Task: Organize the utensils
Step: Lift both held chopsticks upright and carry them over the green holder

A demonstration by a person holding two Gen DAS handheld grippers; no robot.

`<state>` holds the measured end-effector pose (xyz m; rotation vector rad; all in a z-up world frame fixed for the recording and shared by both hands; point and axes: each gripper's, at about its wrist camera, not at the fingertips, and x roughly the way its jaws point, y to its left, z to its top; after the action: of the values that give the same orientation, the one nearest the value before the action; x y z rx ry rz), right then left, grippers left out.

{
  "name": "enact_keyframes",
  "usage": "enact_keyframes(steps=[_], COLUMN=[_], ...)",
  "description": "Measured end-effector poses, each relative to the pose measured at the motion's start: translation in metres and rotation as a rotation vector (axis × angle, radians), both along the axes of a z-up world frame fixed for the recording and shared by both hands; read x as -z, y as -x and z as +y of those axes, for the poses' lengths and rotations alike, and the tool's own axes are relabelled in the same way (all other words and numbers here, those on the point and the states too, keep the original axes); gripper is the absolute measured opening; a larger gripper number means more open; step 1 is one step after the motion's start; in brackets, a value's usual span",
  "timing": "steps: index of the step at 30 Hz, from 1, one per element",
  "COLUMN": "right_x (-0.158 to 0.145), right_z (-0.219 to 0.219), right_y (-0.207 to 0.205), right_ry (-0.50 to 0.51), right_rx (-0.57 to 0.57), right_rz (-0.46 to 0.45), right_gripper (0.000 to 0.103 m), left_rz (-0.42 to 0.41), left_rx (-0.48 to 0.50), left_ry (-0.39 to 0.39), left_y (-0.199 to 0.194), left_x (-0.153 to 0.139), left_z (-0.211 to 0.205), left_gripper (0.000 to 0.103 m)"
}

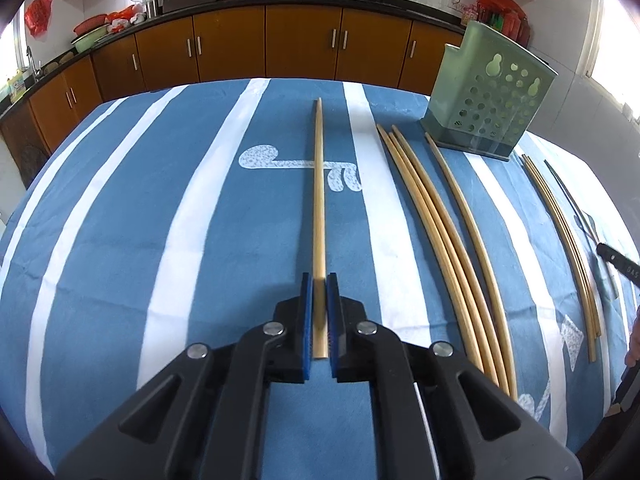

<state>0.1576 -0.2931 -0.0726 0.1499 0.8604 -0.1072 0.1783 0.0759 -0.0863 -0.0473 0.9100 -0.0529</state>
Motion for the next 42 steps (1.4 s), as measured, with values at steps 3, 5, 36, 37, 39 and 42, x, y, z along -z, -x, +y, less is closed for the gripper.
enact_keyframes(steps=[3, 5, 36, 37, 39, 42], right_x=[-0.018, -0.033, -0.177, -0.191, -0.216, -0.244], right_z=[-0.002, -0.004, -0.002, -0.002, -0.003, -0.003], right_y=[0.007, 0.011, -0.012, -0.014, -0.016, -0.02], right_ry=[-0.003, -0.003, 0.006, -0.012, -0.051, -0.135], right_rx=[-0.005, -0.004, -0.031, -0.035, -0.04, -0.068], right_rz=[-0.055, -0.097, -0.448, -0.477, -0.532, -0.596], right_gripper=[0.007, 0.007, 0.007, 0.007, 0.007, 0.007], left_rz=[-0.035, -0.071, -0.506, -0.525, -0.575, -0.658], left_rx=[-0.004, -0.01, -0.055, -0.054, -0.053, -0.061], left_ry=[0.0, 0.01, 0.007, 0.011, 0.036, 0.102], left_y=[0.006, 0.009, -0.011, -0.012, -0.014, -0.015], left_x=[-0.013, -0.027, -0.223, -0.233, -0.259, -0.298], left_z=[0.004, 0.008, 0.008, 0.007, 0.003, -0.003], left_gripper=[0.008, 0.008, 0.008, 0.008, 0.008, 0.008])
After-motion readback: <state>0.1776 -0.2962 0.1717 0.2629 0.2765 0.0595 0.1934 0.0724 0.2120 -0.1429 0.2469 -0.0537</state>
